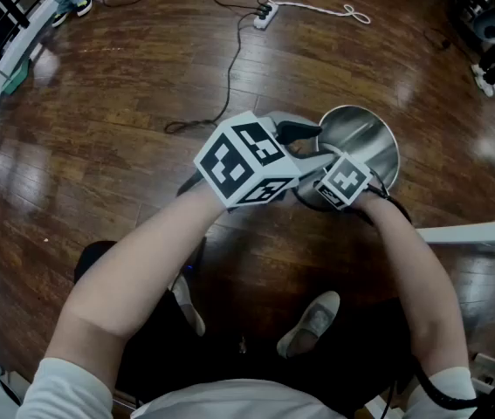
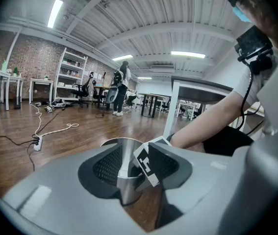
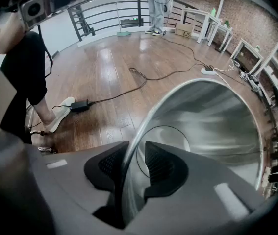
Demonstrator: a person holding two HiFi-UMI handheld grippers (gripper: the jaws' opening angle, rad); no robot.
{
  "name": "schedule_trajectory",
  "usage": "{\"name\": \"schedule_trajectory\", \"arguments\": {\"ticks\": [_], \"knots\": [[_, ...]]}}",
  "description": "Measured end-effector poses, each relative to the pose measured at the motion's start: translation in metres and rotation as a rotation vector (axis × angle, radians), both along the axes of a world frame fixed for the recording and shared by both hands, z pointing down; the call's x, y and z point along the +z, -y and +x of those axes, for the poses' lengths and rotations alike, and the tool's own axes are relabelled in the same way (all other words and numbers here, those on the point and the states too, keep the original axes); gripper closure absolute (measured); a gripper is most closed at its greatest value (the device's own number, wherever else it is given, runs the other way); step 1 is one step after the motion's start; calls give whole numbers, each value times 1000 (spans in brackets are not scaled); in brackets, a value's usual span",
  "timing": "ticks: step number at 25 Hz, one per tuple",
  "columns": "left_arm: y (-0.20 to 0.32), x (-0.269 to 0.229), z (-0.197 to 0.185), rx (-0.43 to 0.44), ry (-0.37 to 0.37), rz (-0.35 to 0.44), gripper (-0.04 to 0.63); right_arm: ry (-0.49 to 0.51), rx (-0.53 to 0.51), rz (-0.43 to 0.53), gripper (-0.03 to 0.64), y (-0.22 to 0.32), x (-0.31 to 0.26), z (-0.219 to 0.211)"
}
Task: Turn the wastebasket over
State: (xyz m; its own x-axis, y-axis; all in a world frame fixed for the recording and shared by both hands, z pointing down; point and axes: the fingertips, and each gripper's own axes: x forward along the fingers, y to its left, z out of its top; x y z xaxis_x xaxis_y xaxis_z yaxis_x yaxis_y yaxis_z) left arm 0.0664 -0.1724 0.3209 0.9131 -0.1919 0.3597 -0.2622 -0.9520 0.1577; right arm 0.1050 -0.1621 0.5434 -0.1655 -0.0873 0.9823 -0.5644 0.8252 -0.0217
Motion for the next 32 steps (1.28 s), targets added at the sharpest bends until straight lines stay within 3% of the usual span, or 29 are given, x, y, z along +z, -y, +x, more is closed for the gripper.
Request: {"name": "schedule_trajectory", "arguments": {"ticks": [3, 10, 13, 19, 23, 27, 32], "knots": [[2, 3, -1, -4, 5, -4, 431, -38, -35, -8, 568, -3, 6, 4], [8, 3, -8, -27, -9, -30, 431, -24, -35, -22, 581, -3, 3, 11], [8, 6, -11, -30, -5, -33, 431, 32, -2, 1, 581, 5, -10, 14], [13, 11, -23, -58, 4, -47, 431, 316, 174, 26, 580, 24, -66, 17], [23, 17, -35, -96, 6, -73, 431, 565, 307, -5, 580, 31, -94, 17], [29, 23, -46, -132, -12, -122, 431, 742, 429, -39, 581, 36, -103, 25], [35, 32, -58, -166, 20, -126, 431, 1042, 460, -149, 581, 33, -114, 4]]}}
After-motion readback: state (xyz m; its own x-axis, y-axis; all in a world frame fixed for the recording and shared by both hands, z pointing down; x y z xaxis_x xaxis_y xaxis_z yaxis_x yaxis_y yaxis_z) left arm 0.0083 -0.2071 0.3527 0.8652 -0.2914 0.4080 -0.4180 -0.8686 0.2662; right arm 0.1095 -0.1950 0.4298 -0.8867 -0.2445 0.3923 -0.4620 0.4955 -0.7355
